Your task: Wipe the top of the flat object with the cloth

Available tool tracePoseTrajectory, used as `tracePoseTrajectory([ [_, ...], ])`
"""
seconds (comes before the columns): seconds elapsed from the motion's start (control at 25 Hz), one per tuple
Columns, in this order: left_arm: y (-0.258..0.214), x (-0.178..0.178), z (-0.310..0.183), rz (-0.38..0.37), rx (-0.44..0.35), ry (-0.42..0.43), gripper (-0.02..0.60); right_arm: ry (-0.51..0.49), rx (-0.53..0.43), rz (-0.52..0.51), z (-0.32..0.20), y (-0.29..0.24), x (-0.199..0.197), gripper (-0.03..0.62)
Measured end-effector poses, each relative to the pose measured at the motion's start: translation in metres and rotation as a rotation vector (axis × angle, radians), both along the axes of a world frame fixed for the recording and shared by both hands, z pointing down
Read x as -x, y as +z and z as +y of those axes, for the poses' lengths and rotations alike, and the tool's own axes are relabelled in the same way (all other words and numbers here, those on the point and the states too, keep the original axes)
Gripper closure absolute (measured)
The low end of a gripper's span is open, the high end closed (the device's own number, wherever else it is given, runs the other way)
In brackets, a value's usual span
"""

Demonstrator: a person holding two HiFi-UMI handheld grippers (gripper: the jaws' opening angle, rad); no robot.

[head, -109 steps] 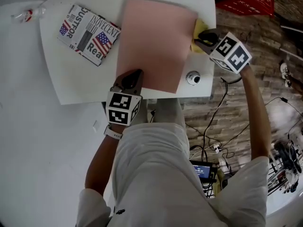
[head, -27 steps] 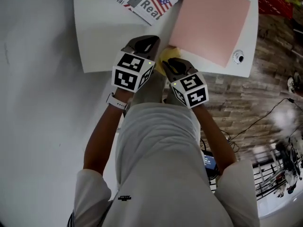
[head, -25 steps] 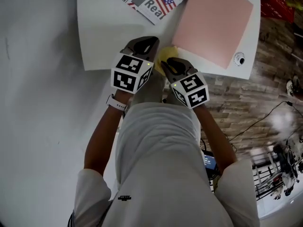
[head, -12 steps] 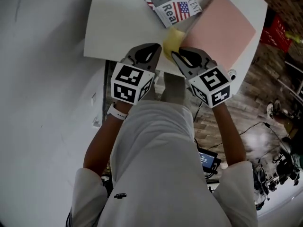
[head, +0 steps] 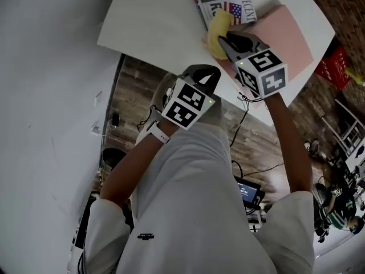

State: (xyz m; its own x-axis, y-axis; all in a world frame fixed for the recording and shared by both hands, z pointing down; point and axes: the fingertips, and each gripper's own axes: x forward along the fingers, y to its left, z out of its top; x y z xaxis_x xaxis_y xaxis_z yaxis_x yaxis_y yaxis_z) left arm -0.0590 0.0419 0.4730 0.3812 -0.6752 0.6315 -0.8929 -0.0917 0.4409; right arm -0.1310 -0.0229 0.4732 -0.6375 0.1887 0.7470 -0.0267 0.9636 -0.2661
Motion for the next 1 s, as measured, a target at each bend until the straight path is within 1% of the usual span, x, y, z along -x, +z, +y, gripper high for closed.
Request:
tracePoseTrajectory([
  [0.12, 0.008, -0.016, -0.009, 0.012, 0.005, -0.020, 0.562, -0.151, -0.023, 0.068, 0.007, 0.014, -0.005, 0.545],
  [0.28, 0.018, -0.024, -0.024, -0.019, 0.014, -0.037, 0.562, -0.336, -0.075, 0.157, 0.010, 0.026, -0.015, 0.545],
  [0.44, 0.029, -0.025, -0.035, -0.048, 0.041, -0.049, 0.563, -0.457, -0.114, 0.200, -0.001, 0.028, -0.022, 0.545],
  [0.56, 0.030, -0.023, -0.032, -0.055, 0.060, -0.072, 0.563, -0.519, -0.134, 0.211, -0.006, 0.031, -0.023, 0.545],
  [0.68, 0.032, -0.022, -0.025, -0.052, 0.081, -0.080, 0.563, -0.554, -0.152, 0.226, -0.011, 0.033, -0.024, 0.545],
  [0.76, 0.032, -0.022, -0.023, -0.055, 0.088, -0.079, 0.563, -0.581, -0.197, 0.249, -0.023, 0.033, -0.025, 0.545],
  [0.88, 0.032, -0.022, -0.024, -0.061, 0.096, -0.081, 0.564, -0.609, -0.276, 0.288, -0.056, 0.035, -0.029, 0.545],
  [1.0, 0.034, -0.022, -0.026, -0.050, 0.104, -0.098, 0.565, -0.597, -0.259, 0.303, -0.079, 0.036, -0.030, 0.543],
])
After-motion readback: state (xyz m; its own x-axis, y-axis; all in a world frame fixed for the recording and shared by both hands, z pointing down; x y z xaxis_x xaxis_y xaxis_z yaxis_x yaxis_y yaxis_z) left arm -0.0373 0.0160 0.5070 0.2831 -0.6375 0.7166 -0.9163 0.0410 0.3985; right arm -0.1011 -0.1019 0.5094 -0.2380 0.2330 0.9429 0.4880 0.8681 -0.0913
